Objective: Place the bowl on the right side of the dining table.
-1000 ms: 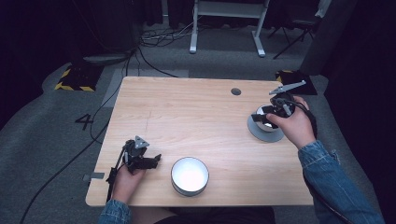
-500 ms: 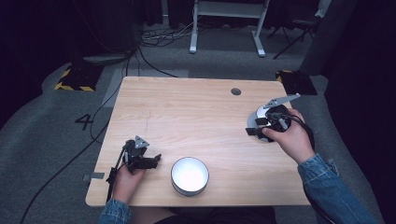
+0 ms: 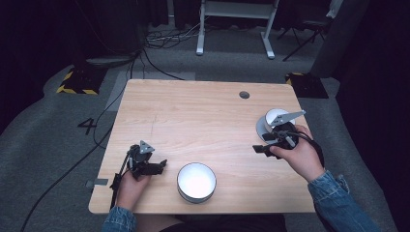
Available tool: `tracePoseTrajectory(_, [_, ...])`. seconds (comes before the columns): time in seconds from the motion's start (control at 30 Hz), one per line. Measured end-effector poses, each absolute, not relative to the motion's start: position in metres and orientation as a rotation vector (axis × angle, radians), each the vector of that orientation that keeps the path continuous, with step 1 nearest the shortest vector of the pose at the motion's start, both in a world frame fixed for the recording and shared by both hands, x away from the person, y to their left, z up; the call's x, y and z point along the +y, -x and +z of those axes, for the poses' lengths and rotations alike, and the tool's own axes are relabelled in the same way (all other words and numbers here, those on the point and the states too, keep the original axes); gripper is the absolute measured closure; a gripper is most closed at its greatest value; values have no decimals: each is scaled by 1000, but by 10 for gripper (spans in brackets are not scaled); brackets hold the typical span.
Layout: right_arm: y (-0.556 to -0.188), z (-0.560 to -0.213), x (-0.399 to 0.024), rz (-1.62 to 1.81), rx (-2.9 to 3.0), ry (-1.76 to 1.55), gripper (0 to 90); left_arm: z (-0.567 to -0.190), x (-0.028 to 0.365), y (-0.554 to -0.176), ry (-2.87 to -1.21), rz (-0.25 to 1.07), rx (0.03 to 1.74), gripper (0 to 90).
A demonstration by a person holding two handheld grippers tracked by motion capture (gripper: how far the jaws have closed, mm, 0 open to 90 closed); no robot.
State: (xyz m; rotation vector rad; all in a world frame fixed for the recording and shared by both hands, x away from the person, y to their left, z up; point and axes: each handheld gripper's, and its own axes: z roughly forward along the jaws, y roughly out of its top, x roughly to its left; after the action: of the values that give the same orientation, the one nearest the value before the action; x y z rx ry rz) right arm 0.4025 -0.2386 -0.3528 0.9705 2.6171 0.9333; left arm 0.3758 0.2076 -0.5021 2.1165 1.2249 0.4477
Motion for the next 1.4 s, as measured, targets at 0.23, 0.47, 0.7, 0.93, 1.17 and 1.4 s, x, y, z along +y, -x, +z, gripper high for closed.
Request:
tracePoseTrajectory(0.23, [-397,-371,-241,881,2677,-955,369,-502,208,-376,-2117,448,1224,159])
tracePoseTrajectory(0.47, [-393,-393,-244,841,2724,-963,365,-502,208,-376,-2116,448,1225,158])
tracePoseTrajectory(0.7, [-390,-417,-245,821,2755,-971,362,-502,208,-376,-2116,448,1225,159])
tracePoseTrajectory(0.93, [-384,-442,-247,797,2767,-994,360,-502,208,-376,-2116,448,1225,158])
tracePoseTrajectory(1.17, [-377,-463,-253,800,2746,-1050,348,-502,208,-376,-2117,447,1225,159])
tracePoseTrajectory(1.4, [-369,-477,-259,774,2676,-1056,310,-502,208,-376,-2117,447,1225,159])
